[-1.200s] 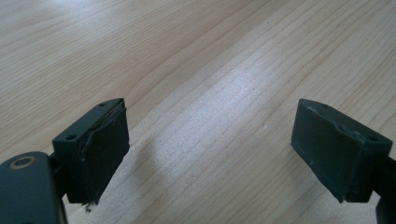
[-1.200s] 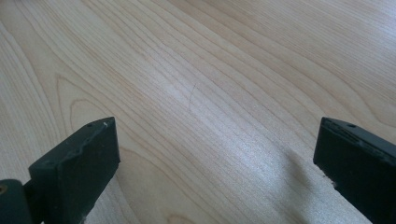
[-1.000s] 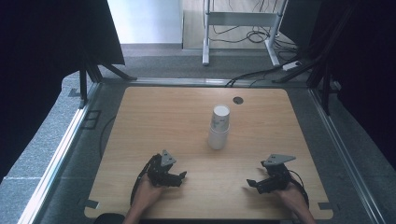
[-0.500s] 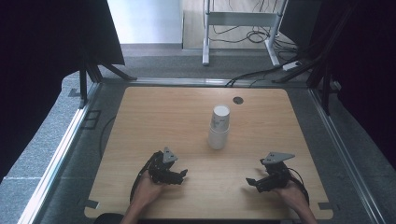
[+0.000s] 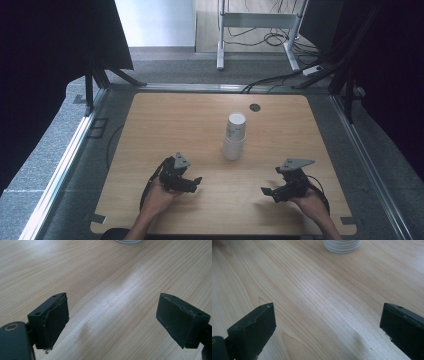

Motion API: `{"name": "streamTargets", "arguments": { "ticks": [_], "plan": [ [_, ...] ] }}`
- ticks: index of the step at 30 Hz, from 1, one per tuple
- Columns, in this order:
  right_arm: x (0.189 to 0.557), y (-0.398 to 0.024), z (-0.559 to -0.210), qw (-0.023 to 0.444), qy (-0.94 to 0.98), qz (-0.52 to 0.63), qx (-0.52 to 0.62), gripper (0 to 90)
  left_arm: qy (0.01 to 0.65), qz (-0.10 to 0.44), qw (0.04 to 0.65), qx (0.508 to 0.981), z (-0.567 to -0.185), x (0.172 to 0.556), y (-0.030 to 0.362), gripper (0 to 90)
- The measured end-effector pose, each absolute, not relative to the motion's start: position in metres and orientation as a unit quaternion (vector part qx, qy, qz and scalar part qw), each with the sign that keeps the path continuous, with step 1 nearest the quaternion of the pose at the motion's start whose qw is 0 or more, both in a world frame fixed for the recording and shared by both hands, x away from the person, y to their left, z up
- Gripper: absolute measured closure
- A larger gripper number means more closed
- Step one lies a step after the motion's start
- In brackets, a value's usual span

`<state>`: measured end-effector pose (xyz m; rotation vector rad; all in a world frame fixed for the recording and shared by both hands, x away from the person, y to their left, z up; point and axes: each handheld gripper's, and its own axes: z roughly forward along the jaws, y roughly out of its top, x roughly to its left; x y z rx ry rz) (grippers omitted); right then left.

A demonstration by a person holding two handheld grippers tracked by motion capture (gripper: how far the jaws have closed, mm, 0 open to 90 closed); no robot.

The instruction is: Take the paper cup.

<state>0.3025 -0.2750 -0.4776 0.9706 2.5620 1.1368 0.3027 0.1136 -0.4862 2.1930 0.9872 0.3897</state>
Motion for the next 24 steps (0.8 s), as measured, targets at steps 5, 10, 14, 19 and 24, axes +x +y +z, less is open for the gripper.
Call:
{"name": "streamTargets", "arguments": {
  "ticks": [5,10,14,19,24],
  "plan": [
    [0.306,-0.276,-0.471,0.087,0.86,0.383,0.325,0.1,0.388,0.141,0.36,0.837,-0.481,0.307,0.115,10.9],
    [0.309,-0.274,-0.467,0.087,0.863,0.379,0.322,0.2,0.386,0.133,0.37,0.835,-0.478,0.31,0.116,10.8],
    [0.312,-0.271,-0.463,0.086,0.867,0.373,0.318,0.9,0.379,0.134,0.369,0.838,-0.474,0.315,0.115,10.9],
    [0.314,-0.268,-0.458,0.085,0.873,0.372,0.303,4.1,0.372,0.137,0.365,0.842,-0.471,0.319,0.111,10.9],
    [0.318,-0.264,-0.452,0.09,0.875,0.37,0.3,3.6,0.364,0.139,0.361,0.847,-0.469,0.322,0.105,10.9]
  ]
}}
